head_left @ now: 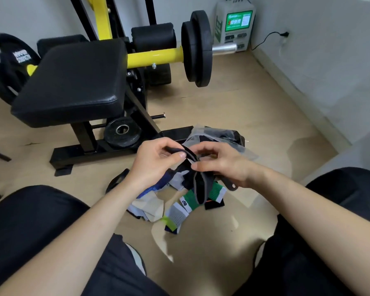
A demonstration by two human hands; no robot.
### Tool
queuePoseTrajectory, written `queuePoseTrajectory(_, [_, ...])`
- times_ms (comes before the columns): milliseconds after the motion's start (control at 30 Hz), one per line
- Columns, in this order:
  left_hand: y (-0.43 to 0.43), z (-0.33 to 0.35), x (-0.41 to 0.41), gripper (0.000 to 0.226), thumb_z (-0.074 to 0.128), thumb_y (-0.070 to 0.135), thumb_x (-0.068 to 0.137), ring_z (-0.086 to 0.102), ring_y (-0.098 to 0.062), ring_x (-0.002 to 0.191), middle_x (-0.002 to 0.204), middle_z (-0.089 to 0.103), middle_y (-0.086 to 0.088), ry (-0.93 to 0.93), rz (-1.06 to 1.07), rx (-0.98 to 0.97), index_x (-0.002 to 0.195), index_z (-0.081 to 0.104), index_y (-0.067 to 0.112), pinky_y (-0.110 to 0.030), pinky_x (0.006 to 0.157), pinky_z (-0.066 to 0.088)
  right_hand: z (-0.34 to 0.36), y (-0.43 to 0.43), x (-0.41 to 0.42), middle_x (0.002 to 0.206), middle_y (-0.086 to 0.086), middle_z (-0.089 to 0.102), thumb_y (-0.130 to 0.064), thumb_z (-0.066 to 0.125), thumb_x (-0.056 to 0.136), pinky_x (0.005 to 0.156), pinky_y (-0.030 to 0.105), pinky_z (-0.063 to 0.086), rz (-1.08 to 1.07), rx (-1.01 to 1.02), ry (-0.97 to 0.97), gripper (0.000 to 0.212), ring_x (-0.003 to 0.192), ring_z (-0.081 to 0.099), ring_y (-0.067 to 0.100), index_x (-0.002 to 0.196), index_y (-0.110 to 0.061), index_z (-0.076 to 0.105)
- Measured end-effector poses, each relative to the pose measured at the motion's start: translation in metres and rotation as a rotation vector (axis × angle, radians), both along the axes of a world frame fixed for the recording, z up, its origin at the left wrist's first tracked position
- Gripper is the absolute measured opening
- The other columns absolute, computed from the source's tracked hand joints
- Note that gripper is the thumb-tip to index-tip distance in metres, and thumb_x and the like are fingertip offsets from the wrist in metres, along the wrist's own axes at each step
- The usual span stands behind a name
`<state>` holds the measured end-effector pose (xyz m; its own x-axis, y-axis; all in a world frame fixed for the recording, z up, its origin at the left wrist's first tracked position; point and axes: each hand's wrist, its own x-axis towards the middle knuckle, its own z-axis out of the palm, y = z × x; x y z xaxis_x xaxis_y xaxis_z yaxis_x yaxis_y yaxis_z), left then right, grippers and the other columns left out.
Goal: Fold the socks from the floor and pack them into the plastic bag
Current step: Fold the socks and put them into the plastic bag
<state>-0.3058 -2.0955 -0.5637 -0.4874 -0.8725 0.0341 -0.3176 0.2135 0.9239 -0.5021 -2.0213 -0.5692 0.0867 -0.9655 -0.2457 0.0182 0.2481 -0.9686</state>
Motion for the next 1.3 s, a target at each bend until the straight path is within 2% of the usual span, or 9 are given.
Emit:
queuePoseTrajectory(167, [-0.008, 0.009, 0.017, 0.006, 0.077, 0.025, 0.087, 0.047, -0.005, 0.054, 0.076, 0.072, -0.008, -0.14, 0.041, -0.145, 0.087, 0.076, 0.031, -0.03, 0.058, 0.043, 0.003, -0.003, -0.007, 0.11, 0.021, 0.072, 0.011, 0.056, 0.088, 0.088, 0.037, 0.054, -0.032, -0.019, 0.084, 0.03, 0.094, 0.066, 0.023, 0.11, -0.004, 0.07])
queuePoseTrajectory(367, [-0.005, 0.022, 0.017, 0.005, 0.073, 0.019, 0.091, 0.062, -0.015, 0.074, 0.083, 0.074, -0.006, -0.048, 0.063, -0.003, 0.088, 0.077, 0.017, -0.034, 0.073, 0.052, 0.003, -0.006, -0.001, 0.093, -0.004, 0.073, -0.008, 0.074, 0.087, 0.092, 0.037, 0.054, -0.059, -0.209, 0.284, 0.013, 0.091, 0.066, 0.014, 0.097, -0.016, 0.074])
queuePoseTrajectory(533, [-0.002, 0.026, 0.018, 0.009, 0.069, 0.015, 0.094, 0.069, -0.008, 0.077, 0.087, 0.075, -0.008, 0.021, 0.066, 0.049, 0.094, 0.075, 0.008, -0.024, 0.072, 0.055, 0.004, -0.004, 0.004, 0.083, -0.006, 0.073, -0.009, 0.072, 0.088, 0.077, 0.029, 0.056, 0.013, -0.168, 0.247, 0.005, 0.079, 0.067, 0.01, 0.089, -0.013, 0.069])
queuePoseTrajectory(667, [-0.003, 0.03, 0.022, 0.023, 0.065, 0.026, 0.098, 0.057, 0.003, 0.056, 0.064, 0.066, 0.007, -0.056, 0.072, 0.07, 0.078, 0.071, 0.015, -0.01, 0.059, 0.045, 0.008, -0.005, -0.002, 0.067, -0.002, 0.067, -0.012, 0.066, 0.093, 0.056, 0.018, 0.046, -0.082, -0.123, 0.205, 0.013, 0.059, 0.059, 0.008, 0.081, -0.01, 0.062])
queuePoseTrajectory(767, [-0.005, 0.032, 0.026, 0.035, 0.062, 0.034, 0.098, 0.062, 0.0, 0.07, 0.069, 0.067, 0.01, -0.111, -0.032, 0.139, 0.067, 0.067, 0.021, -0.022, 0.075, 0.05, 0.011, -0.007, -0.009, 0.067, -0.002, 0.064, -0.016, 0.063, 0.095, 0.054, 0.02, 0.045, -0.154, -0.042, 0.05, 0.018, 0.057, 0.056, 0.01, 0.078, -0.014, 0.061])
queuePoseTrajectory(900, [-0.006, 0.034, 0.031, 0.019, 0.062, 0.016, 0.097, 0.065, -0.002, 0.086, 0.079, 0.071, 0.009, -0.042, -0.116, 0.175, 0.089, 0.075, 0.005, -0.022, 0.084, 0.051, 0.013, -0.012, -0.018, 0.067, 0.006, 0.064, -0.02, 0.056, 0.1, 0.051, 0.025, 0.047, -0.27, 0.054, -0.172, 0.028, 0.053, 0.055, 0.016, 0.075, -0.015, 0.069])
queuePoseTrajectory(967, [-0.006, 0.035, 0.032, 0.011, 0.065, 0.009, 0.094, 0.066, -0.003, 0.086, 0.083, 0.074, 0.006, 0.035, -0.086, 0.167, 0.095, 0.076, 0.011, -0.017, 0.079, 0.053, 0.016, -0.013, -0.024, 0.071, 0.008, 0.064, -0.021, 0.055, 0.1, 0.053, 0.026, 0.048, -0.321, 0.059, -0.16, 0.023, 0.056, 0.056, 0.017, 0.082, -0.012, 0.066])
queuePoseTrajectory(1167, [0.004, 0.025, 0.017, 0.031, 0.073, 0.032, 0.086, 0.07, -0.011, 0.106, 0.11, 0.077, 0.002, 0.079, -0.096, 0.273, 0.116, 0.072, 0.022, -0.029, 0.092, 0.054, 0.017, -0.01, -0.014, 0.078, 0.003, 0.069, -0.016, 0.059, 0.097, 0.06, 0.025, 0.049, -0.302, 0.0, -0.086, 0.012, 0.065, 0.063, 0.014, 0.085, -0.016, 0.06])
queuePoseTrajectory(1300, [0.017, 0.014, 0.001, 0.022, 0.069, 0.024, 0.095, 0.072, -0.014, 0.103, 0.108, 0.077, 0.0, 0.087, -0.09, 0.321, 0.117, 0.071, 0.022, -0.03, 0.087, 0.056, 0.016, -0.007, -0.003, 0.089, 0.012, 0.069, -0.011, 0.061, 0.096, 0.062, 0.027, 0.052, -0.269, -0.02, -0.136, 0.008, 0.071, 0.067, 0.017, 0.089, -0.015, 0.061])
